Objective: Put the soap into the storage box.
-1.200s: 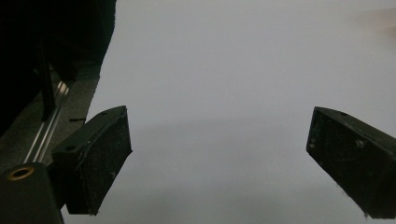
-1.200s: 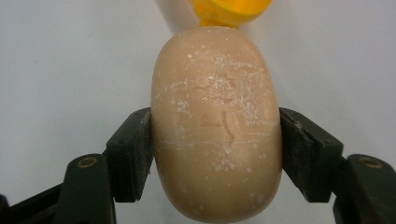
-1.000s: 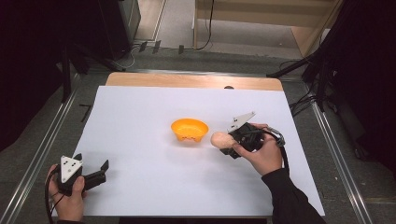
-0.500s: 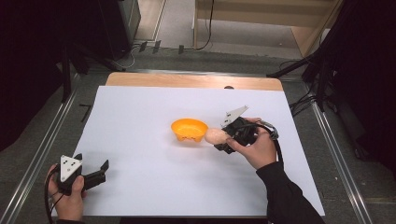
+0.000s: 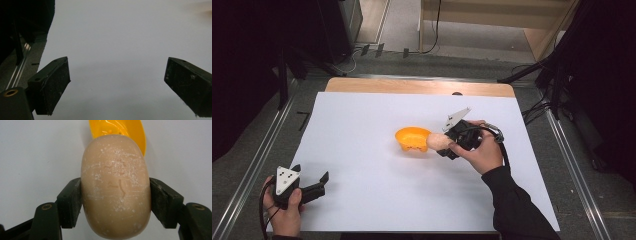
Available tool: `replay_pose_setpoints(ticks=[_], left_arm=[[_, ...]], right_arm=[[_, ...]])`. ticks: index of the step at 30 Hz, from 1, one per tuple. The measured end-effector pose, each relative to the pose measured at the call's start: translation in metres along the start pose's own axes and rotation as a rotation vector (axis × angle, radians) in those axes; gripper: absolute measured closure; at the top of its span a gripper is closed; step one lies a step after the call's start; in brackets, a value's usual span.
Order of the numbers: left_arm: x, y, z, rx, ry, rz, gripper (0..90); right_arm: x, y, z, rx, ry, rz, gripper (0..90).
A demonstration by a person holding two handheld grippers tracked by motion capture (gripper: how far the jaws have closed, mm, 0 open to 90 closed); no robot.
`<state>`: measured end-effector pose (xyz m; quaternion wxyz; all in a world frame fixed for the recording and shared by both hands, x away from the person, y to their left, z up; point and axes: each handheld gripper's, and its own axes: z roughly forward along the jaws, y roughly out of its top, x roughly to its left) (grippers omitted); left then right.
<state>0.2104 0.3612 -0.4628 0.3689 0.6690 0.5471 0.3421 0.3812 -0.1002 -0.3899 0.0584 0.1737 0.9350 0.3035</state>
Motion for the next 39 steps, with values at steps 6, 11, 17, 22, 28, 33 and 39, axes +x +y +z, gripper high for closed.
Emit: replay_pose_setpoints(ticks=[6,11,17,22,28,33,39], left_arm=[[0.000,0.000,0.000,-0.002,0.000,-0.002,6.7],[0.001,0.000,0.000,-0.001,-0.003,-0.003,6.7],[0.001,0.000,0.000,0.003,-0.009,-0.005,6.7],[0.001,0.000,0.000,0.000,-0.008,-0.004,6.7],[0.001,0.000,0.000,0.004,-0.007,-0.005,6.7],[0.001,0.000,0.000,0.000,-0.008,-0.004,6.7],[0.002,0.000,0.000,-0.002,-0.011,-0.010,6.7]], right_arm=[[-0.003,0.008,-0.001,-0.009,0.011,-0.006,33.0],[-0.005,0.015,0.001,-0.007,0.025,-0.025,33.0],[-0.011,0.023,0.004,-0.011,0.039,-0.063,33.0],[-0.013,0.030,0.011,-0.004,0.050,-0.082,33.0],[-0.015,0.038,0.023,0.003,0.065,-0.100,33.0],[-0.015,0.048,0.032,0.014,0.075,-0.121,33.0],[-0.017,0.054,0.040,0.060,0.079,-0.132,33.0]])
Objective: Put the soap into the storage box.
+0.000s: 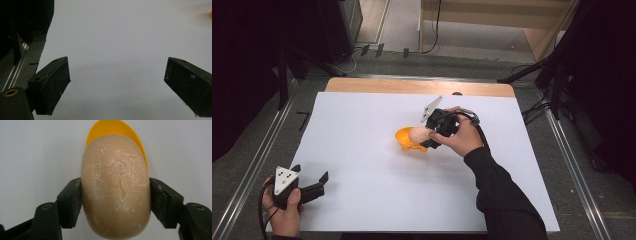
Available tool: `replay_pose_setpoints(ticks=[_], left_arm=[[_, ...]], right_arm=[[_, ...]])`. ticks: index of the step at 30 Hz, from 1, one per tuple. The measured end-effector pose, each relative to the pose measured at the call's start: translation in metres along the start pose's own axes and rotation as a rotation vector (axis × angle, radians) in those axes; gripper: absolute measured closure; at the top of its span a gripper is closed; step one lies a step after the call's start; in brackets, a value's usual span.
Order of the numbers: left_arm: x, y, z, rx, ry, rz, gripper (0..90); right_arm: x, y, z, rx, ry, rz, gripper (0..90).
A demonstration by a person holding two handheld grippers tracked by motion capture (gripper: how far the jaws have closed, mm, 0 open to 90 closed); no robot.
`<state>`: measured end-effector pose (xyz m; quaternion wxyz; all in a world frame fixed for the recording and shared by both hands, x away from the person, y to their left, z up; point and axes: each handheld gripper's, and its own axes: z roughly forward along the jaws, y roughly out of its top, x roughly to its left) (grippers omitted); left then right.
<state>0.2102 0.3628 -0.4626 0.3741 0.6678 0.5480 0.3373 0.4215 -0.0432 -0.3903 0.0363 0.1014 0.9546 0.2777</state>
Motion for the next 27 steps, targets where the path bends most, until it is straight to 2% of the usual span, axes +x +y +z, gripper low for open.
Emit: replay_pose_setpoints(ticks=[4,16,20,23,25,27], left_arm=[[0.000,0.000,0.000,0.000,-0.001,0.000,6.7],[0.001,0.000,0.000,-0.001,-0.004,-0.003,6.7],[0.000,0.000,0.000,-0.001,-0.005,-0.002,6.7],[0.000,0.000,0.000,0.000,-0.003,0.000,6.7],[0.000,0.000,0.000,0.000,-0.003,0.000,6.7],[0.000,0.000,0.000,-0.002,-0.003,0.000,6.7]], right_arm=[[-0.003,0.004,0.003,0.002,0.013,0.000,33.0],[-0.007,0.016,0.015,0.054,0.031,-0.004,33.0],[-0.009,0.016,0.016,0.030,0.037,0.005,32.8],[-0.009,0.016,0.019,0.040,0.058,0.014,32.5],[-0.008,0.016,0.021,0.045,0.049,0.007,31.0],[-0.008,0.017,0.020,0.001,0.028,0.004,28.8]])
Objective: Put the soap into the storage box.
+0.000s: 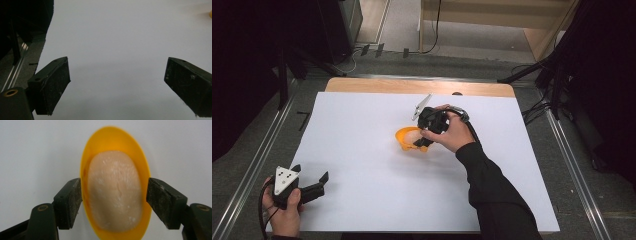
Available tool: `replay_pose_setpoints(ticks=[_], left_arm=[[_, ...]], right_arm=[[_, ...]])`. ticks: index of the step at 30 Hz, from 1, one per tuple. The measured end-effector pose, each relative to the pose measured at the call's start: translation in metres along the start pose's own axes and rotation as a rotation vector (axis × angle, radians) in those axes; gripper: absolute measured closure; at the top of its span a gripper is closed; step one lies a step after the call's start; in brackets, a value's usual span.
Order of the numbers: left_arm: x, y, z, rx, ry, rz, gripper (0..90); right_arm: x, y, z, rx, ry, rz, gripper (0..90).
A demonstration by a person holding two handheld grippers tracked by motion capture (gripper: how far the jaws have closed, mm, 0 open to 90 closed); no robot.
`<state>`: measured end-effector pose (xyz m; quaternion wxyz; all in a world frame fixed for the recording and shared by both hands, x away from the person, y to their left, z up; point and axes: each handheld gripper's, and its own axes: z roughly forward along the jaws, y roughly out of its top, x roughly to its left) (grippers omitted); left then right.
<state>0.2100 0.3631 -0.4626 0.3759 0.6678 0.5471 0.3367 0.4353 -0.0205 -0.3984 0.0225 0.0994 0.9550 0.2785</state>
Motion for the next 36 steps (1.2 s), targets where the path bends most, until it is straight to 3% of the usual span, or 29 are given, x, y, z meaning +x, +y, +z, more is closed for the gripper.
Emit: replay_pose_setpoints(ticks=[6,9,11,15,20,27,36], left_arm=[[0.000,0.000,0.000,0.002,-0.001,-0.002,6.7],[0.000,0.000,0.000,0.002,-0.002,-0.002,6.7],[0.000,0.000,0.000,0.002,-0.001,-0.002,6.7],[0.000,0.000,0.000,0.005,0.001,0.001,6.7],[0.000,0.000,0.001,0.011,0.001,0.002,6.7],[-0.001,0.000,0.001,0.014,0.005,0.004,6.7],[-0.001,0.001,0.001,0.014,0.004,0.000,6.7]], right_arm=[[0.001,-0.001,-0.003,0.021,-0.034,0.010,25.2],[0.000,-0.008,-0.007,-0.003,-0.025,0.028,25.5],[-0.001,-0.014,-0.009,-0.033,0.005,0.043,26.3],[0.000,-0.026,-0.015,-0.065,0.000,0.056,25.7],[0.005,-0.041,-0.023,-0.089,-0.083,0.079,16.2],[0.014,-0.064,-0.034,-0.140,-0.112,0.126,18.5],[0.029,-0.081,-0.046,-0.195,-0.103,0.157,13.8]])
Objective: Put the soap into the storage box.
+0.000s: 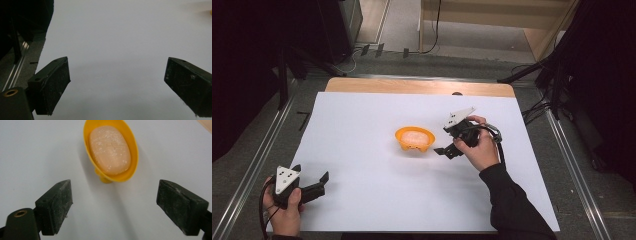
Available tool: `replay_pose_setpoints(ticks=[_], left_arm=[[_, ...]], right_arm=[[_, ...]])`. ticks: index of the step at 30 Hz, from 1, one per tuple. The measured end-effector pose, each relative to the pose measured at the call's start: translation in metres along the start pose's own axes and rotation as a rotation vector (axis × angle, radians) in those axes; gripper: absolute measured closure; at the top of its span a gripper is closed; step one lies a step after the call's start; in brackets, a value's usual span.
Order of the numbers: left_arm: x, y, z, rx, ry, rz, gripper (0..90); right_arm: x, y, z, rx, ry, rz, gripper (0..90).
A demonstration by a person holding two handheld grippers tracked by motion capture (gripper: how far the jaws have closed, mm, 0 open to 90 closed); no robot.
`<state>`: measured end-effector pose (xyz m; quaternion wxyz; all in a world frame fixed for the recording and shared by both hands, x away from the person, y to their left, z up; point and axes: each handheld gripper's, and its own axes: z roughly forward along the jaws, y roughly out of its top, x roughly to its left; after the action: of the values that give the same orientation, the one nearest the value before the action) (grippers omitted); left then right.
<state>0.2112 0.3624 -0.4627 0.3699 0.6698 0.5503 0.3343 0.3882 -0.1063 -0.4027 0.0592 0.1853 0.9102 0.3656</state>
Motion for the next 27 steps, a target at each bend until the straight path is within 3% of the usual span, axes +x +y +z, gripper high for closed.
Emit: replay_pose_setpoints(ticks=[27], left_arm=[[0.000,0.000,0.001,0.006,0.007,0.005,6.7]], right_arm=[[0.012,-0.085,-0.039,-0.056,-0.113,0.094,13.8]])
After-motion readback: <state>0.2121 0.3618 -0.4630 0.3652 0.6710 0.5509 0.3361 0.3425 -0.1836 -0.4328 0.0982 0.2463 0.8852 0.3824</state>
